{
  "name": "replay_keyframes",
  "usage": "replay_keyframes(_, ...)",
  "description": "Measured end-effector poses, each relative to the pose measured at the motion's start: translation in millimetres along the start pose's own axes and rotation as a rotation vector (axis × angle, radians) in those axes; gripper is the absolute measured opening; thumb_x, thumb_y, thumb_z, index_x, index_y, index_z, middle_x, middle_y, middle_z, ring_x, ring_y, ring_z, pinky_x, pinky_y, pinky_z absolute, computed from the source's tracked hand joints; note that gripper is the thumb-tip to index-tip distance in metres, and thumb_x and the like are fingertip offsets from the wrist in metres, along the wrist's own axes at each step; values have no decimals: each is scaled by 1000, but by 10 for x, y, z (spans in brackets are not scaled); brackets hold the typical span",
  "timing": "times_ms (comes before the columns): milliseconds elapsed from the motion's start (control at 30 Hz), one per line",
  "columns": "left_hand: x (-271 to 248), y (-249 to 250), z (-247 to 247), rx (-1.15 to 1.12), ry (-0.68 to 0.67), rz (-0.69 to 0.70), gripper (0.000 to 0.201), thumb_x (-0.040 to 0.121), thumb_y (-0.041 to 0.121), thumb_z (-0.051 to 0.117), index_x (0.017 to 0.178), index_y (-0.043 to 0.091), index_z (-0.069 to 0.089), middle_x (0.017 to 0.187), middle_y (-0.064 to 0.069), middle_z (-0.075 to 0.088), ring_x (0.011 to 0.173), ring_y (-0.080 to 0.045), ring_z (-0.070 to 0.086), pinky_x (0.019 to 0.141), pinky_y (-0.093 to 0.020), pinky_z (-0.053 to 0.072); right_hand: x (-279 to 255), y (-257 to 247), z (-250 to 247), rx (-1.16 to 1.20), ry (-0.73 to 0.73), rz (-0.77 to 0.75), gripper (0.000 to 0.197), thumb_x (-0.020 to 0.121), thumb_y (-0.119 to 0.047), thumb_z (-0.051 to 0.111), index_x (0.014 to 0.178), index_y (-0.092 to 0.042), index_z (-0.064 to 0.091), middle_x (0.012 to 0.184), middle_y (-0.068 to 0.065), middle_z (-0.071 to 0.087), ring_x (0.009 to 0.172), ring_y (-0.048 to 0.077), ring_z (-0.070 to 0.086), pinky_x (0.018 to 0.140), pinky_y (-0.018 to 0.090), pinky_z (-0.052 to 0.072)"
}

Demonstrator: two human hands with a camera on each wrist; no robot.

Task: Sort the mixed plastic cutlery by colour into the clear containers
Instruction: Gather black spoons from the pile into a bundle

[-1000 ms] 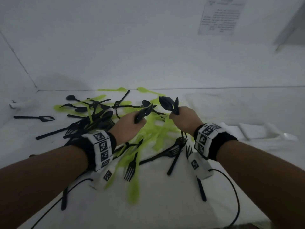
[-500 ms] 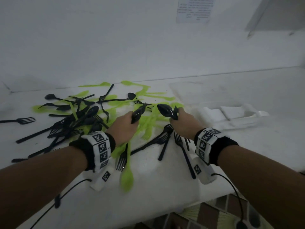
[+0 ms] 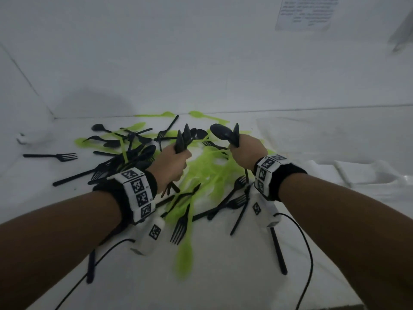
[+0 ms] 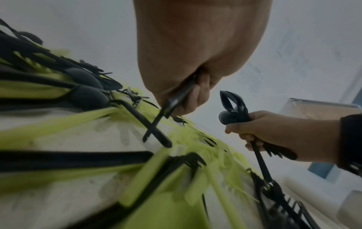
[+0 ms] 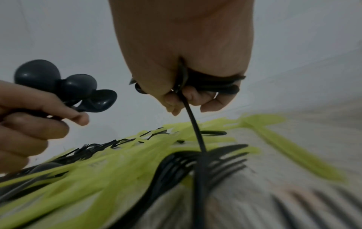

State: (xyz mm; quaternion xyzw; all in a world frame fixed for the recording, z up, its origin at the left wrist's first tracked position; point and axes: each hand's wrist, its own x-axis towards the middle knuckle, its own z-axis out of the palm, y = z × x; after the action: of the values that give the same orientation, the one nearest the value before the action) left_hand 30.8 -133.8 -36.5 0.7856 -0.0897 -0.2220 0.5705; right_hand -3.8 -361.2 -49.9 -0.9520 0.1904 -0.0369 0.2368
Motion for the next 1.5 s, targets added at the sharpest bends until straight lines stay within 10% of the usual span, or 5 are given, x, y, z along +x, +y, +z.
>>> replay_keyframes(600,334,-1,-152,-69,93,-27,15,100,12,57,97,15,42,58,5,28,51,-14,22,45,-26,20,933,-350,224,-148,-226,-111,24,93,-16,57,71,-12,49,67,3,51,58,19,50,47,26,32)
replay_keyframes(1000,386,103,-238,-25,105,4,22,103,19,55,87,16,39,60,2,28,51,-13,22,49,-29,21,903,-682,-44,-305,-278,-325,25,100,-24,50,121,-11,48,102,5,55,89,27,55,75,34,43)
replay_keyframes(1167,376,84,-239,-66,95,-3,16,101,19,55,96,15,40,65,-1,27,54,-15,19,52,-32,19,800,-683,-66,79,-246,-197,19,97,-19,50,113,-8,53,100,9,67,91,28,66,78,37,54)
replay_keyframes(1333,338,60,-173,18,184,83,26,100,33,62,98,8,65,81,-6,65,56,-12,44,57,-26,37,558,-684,-86,707,-390,23,6,98,-4,38,97,-8,41,90,15,78,53,22,55,52,27,39)
replay_keyframes(1500,237,123,-68,9,95,118,36,94,43,65,84,9,56,67,-4,39,48,-13,32,54,-28,31,349,-791,-123,688,-187,20,8,96,-6,40,92,-11,45,61,4,66,59,22,55,60,33,44)
